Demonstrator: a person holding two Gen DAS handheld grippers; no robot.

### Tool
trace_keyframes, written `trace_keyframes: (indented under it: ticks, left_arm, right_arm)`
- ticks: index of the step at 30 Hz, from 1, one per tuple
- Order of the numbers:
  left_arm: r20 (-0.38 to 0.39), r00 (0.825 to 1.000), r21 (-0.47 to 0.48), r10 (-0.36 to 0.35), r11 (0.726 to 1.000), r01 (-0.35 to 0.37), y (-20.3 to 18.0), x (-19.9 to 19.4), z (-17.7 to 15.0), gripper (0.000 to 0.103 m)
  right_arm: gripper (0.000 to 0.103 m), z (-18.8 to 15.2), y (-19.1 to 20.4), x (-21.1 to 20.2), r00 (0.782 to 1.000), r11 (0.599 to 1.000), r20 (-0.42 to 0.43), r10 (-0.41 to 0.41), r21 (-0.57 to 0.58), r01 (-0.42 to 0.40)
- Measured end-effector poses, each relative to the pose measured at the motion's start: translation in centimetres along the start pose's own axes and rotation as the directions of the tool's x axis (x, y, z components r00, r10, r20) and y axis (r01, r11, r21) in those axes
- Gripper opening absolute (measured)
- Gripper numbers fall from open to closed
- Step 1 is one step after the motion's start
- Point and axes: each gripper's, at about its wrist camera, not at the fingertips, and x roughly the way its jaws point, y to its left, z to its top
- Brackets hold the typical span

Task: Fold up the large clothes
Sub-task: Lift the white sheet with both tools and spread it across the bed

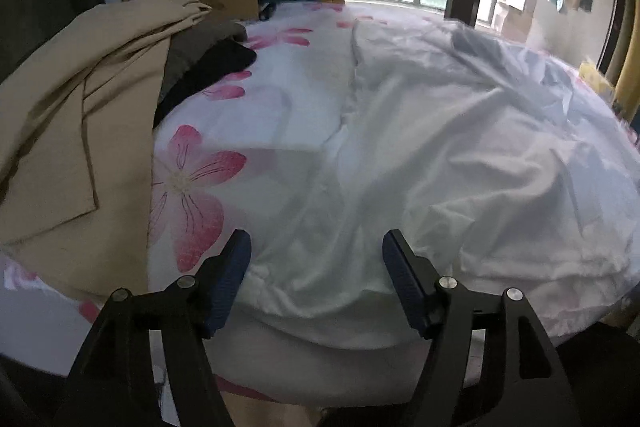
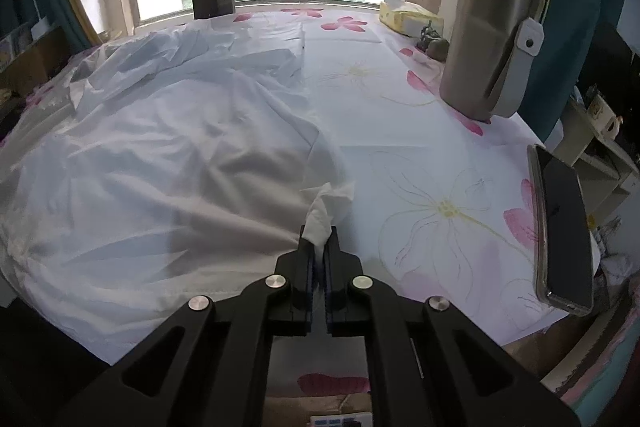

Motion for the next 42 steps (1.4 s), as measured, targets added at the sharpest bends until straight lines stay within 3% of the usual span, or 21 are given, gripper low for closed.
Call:
trace_keyframes:
  ticks: [5,7,8,9,14,18,27,35,38,42]
  left_arm:
    - [0.008,0.999,0.05,-0.035,0.998,0.035,-0.6,-0.2,-0.5,0.069]
    - [0.018,0.998,0.059,-0.053,0.997,0.052,-0.6,-0.4,-0.6,0.046]
    - [0.019,0.997,0.065,-0.069,0.996,0.068,-0.7,-0.5,-0.5,0.022]
    - [0.01,0.995,0.067,-0.098,0.993,0.097,-0.8,-0.4,-0.3,0.007]
    - [-0.009,0.98,0.025,-0.199,0.98,0.199,-0.8,-0.5,0.3,0.005]
    - [0.047,0.968,-0.001,-0.245,0.969,0.246,-0.7,-2.0,1.9,0.005]
    - [0.23,0.952,0.104,-0.202,0.978,0.183,-1.8,-6.1,7.0,0.005]
    - [0.289,0.944,0.132,-0.158,0.983,0.124,-0.7,-6.7,10.7,0.005]
    - [0.31,0.943,0.182,-0.124,0.981,0.069,-1.0,-6.4,12.0,0.005]
    - [0.34,0.933,0.216,-0.12,0.975,0.047,-1.3,-5.9,13.9,0.005]
  right_arm:
    - [0.003,-0.3,-0.2,-0.1,1.0,0.999,0.008,0.028,0.025,-0.028]
    - [0.003,-0.4,0.0,-0.2,0.998,0.998,0.01,0.061,0.02,-0.061]
    - [0.003,-0.5,0.1,-0.3,0.997,0.997,0.014,0.073,0.018,-0.074]
    - [0.003,-0.6,0.3,-0.4,0.997,0.997,0.018,0.08,0.016,-0.081]
    - [0.002,-0.2,0.8,-0.9,0.994,0.996,0.052,0.092,0.012,-0.093]
    - [0.002,0.5,0.8,-2.1,0.992,0.996,0.093,0.084,0.009,-0.085]
    - [0.002,3.9,-0.1,-4.3,0.977,0.996,0.2,0.073,0.035,-0.081]
    - [0.002,7.2,-0.3,-4.8,0.961,0.995,0.268,0.073,0.042,-0.087]
    - [0.002,8.6,-0.6,-4.9,0.954,0.995,0.291,0.069,0.054,-0.088]
    - [0.002,10.4,-0.6,-4.8,0.948,0.995,0.311,0.066,0.048,-0.085]
